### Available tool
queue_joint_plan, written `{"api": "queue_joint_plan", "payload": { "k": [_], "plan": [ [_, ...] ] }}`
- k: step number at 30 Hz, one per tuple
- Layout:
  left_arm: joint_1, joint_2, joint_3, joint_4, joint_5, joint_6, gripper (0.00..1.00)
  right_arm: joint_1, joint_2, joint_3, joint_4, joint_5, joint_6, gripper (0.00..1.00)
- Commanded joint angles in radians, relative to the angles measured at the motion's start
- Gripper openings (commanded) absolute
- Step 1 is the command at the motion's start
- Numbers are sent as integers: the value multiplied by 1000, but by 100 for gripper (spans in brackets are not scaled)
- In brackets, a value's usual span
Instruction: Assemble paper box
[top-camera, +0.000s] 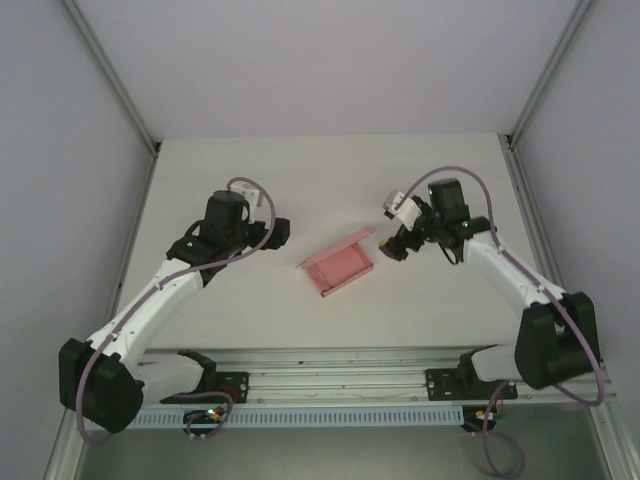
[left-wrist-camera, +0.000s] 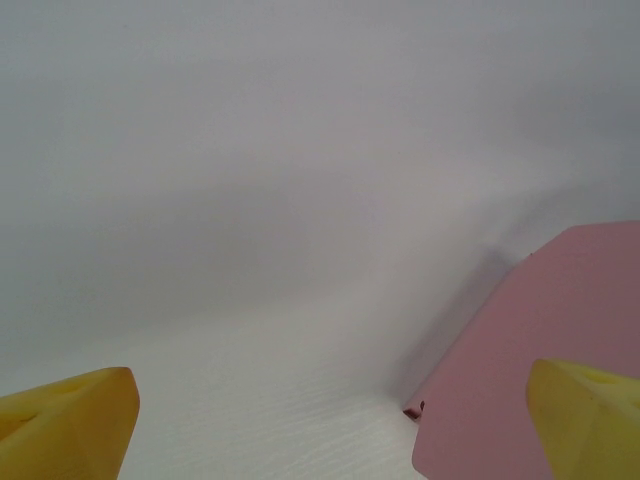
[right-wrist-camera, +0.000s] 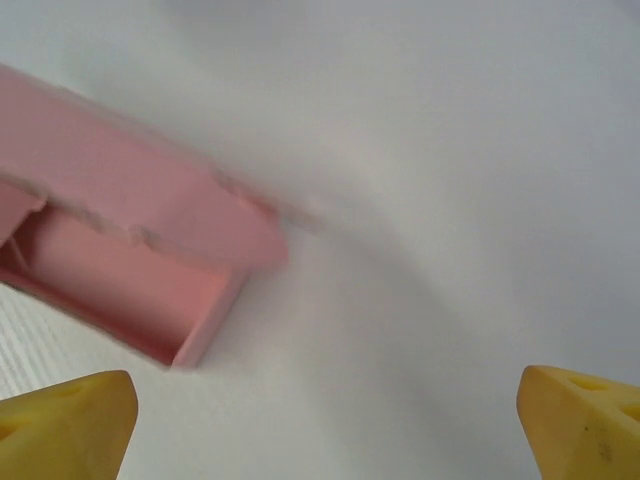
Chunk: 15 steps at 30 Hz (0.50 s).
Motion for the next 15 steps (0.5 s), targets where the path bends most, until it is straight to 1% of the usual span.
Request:
{"api": "queue_joint_plan", "payload": {
  "k": [1, 5, 6, 7, 9, 11, 13, 15],
  "plan": [
    [8, -15, -10, -25, 20, 32, 100, -3, 132, 120, -97, -174, -252, 96],
    [12, 8, -1, -46, -13, 39, 100, -3, 261, 225, -173, -197, -326, 95],
    [14, 18, 11, -58, -20, 40, 100, -1, 283, 240, -180, -216, -340, 94],
    [14, 26, 18, -66, -28, 39, 100, -2, 297, 251, -204, -242, -390, 91],
    [14, 44, 33, -73, -30, 37, 100, 5, 320, 273, -207, -265, -407, 89],
    [14, 56, 43, -71, -22, 30, 100, 14, 328, 277, -173, -275, -408, 89],
    [14, 69, 49, -65, -11, 27, 100, 29, 333, 266, -90, -268, -389, 89],
    [14, 78, 54, -65, -9, 20, 100, 49, 353, 281, -84, -261, -409, 89]
  ]
}}
